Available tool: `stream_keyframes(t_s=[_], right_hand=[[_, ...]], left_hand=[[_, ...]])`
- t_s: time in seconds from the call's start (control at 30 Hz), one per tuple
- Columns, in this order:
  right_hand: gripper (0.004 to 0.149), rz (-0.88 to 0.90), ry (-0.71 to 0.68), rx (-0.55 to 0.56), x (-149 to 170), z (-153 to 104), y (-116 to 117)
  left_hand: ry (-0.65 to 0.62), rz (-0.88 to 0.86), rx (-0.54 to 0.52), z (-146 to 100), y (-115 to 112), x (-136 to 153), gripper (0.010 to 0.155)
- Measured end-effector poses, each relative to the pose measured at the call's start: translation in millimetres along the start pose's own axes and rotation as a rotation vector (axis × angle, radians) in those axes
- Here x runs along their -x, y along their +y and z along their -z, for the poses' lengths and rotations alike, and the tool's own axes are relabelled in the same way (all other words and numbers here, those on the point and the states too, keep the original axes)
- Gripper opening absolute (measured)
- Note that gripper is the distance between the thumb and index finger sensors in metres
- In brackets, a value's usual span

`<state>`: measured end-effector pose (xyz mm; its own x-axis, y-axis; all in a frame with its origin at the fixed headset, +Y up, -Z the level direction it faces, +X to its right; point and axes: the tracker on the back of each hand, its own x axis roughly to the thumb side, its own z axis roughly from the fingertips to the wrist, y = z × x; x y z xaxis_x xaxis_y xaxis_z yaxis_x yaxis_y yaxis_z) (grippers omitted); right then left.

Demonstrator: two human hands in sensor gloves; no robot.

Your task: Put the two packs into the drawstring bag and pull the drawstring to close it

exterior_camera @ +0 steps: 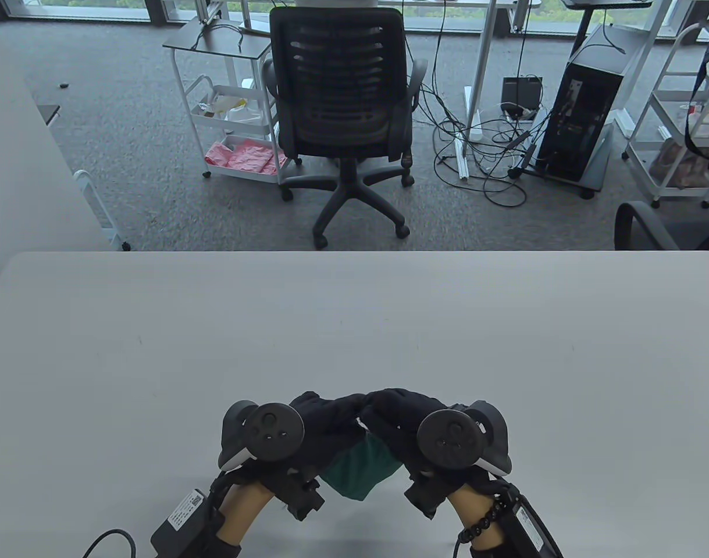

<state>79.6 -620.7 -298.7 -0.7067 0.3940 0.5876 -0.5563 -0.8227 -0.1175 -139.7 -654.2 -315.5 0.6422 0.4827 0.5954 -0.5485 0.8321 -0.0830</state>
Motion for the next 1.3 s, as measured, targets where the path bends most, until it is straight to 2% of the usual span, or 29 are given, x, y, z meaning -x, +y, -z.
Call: stream_keyframes(t_s=[0.17, 0.33, 0.77, 1.3], right_hand=[[0.037, 0.042, 0.008, -0.07, 3, 2, 3], [0.038, 0.084, 0.004, -0.084, 4, 2, -3], [0.038, 0.014, -0.04, 0.047, -6, -3, -24], [0.036, 0.062, 0.011, 0.068, 10, -6, -29]], left_hand=[[0.027, 0.034, 0.026, -4, 4, 6, 0.045], [0.014, 0.098, 0.029, -5, 5, 5, 0.046], [0.002, 0.047, 0.068, -4, -3, 2, 0.045], [0.058, 0.104, 0.02, -6, 12, 18, 0.044]])
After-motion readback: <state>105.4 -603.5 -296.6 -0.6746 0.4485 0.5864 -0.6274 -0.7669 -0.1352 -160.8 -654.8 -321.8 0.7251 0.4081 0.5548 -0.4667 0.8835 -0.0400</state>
